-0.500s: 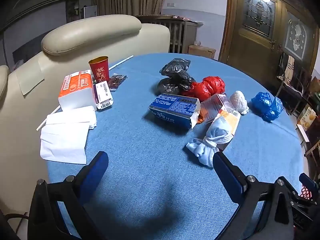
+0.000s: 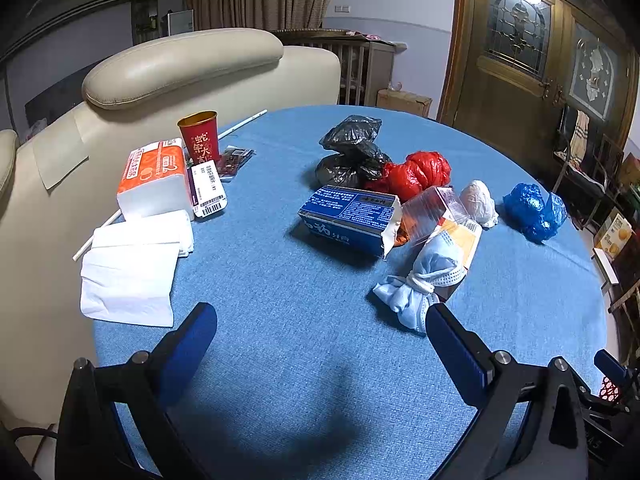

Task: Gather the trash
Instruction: 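Move both tools toward the trash items on the table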

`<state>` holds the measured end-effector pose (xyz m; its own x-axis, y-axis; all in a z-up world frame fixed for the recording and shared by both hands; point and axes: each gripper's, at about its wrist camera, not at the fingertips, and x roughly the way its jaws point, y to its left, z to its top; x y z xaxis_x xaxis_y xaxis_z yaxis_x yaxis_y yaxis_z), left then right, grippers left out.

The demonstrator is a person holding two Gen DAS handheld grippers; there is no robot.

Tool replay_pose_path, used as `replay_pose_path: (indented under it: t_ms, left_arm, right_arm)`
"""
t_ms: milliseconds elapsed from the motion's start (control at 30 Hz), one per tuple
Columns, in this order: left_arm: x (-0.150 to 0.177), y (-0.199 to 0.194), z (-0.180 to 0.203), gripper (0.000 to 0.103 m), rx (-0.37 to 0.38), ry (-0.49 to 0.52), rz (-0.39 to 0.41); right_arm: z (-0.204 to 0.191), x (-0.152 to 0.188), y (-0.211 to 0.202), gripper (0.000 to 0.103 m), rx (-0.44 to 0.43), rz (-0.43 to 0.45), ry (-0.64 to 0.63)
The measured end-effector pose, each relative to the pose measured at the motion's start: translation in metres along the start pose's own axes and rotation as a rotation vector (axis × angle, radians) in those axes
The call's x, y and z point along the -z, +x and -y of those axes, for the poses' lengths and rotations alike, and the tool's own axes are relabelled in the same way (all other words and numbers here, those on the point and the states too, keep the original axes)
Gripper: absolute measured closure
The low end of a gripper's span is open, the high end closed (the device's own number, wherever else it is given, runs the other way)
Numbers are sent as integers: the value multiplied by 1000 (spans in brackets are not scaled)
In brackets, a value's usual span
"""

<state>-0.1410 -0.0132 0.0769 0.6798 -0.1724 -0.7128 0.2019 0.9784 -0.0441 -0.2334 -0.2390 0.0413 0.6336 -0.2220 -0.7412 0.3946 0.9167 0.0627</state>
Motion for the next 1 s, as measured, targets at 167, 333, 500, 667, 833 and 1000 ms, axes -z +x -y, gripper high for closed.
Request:
replay_pose_path:
  t_ms: [167, 333, 500, 667, 833, 1000]
  left_arm:
    - [0, 0, 0, 0, 2, 1, -1]
    - [0, -1, 1, 0, 4, 2, 0]
    - [1, -2, 2, 0, 6, 3, 1]
    - [1, -2, 2, 0, 6, 4, 1]
    - [3, -3, 3, 0, 7, 4, 3]
    - [4, -3, 3, 0, 9, 4, 2]
  right_arm:
    - [0, 1, 0, 0, 2, 6, 4]
    - [0, 0, -1, 0, -1, -2, 7]
    - [0, 0, -3, 0, -6, 1, 12]
    - [1, 1, -6, 0, 6, 20, 10]
    - [3, 0, -9, 0, 9, 28, 19]
    - [3, 0, -8, 0, 21, 14, 12]
